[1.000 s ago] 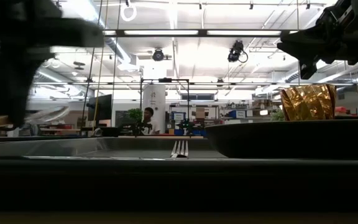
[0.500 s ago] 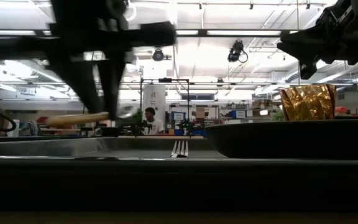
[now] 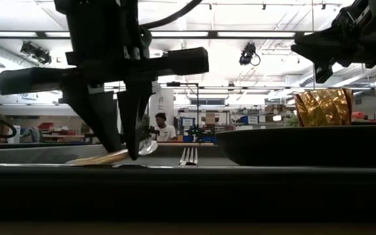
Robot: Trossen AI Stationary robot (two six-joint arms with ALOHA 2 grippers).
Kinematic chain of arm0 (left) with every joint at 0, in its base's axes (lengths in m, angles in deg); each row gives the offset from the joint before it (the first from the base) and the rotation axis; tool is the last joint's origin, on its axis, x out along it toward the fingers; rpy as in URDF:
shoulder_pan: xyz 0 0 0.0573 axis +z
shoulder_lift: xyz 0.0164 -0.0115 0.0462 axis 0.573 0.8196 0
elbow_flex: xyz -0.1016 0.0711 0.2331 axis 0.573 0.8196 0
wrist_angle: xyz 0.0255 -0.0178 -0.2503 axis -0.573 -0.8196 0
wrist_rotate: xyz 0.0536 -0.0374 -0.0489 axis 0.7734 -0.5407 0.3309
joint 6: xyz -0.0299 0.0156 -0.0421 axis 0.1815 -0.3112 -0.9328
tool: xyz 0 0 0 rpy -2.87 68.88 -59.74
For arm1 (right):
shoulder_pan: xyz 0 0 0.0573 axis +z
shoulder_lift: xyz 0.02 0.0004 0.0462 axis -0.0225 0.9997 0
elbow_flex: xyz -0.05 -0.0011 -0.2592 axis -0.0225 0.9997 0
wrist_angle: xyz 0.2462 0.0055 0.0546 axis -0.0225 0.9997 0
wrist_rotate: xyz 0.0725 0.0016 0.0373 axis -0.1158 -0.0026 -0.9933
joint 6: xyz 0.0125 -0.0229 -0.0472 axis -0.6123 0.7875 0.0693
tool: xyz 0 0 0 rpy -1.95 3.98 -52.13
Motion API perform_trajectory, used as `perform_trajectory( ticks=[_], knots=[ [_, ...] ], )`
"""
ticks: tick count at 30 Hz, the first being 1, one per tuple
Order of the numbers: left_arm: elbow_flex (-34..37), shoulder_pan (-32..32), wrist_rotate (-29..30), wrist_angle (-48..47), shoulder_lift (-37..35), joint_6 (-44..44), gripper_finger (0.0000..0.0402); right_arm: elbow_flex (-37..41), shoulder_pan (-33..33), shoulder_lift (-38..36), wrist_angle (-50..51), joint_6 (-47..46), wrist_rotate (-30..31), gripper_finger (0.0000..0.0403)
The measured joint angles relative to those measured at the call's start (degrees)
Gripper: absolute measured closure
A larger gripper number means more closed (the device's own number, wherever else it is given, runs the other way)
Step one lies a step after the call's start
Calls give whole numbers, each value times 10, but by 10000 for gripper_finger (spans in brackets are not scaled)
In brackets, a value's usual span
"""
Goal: Pick and place plate/cup/fork/spoon on tray
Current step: Put the yellow spoon to the left of the orange fork on the black tray
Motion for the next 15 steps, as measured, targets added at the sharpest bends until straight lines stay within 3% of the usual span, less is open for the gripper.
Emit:
perform_trajectory(
  ticks=[9, 15],
  knots=[
    [0, -3, -1, 13, 5, 0, 334, 0, 0, 0, 0, 0, 0, 315],
    [0, -3, -1, 10, 5, 1, 294, 0, 0, 0, 0, 0, 0, 315]
  ],
)
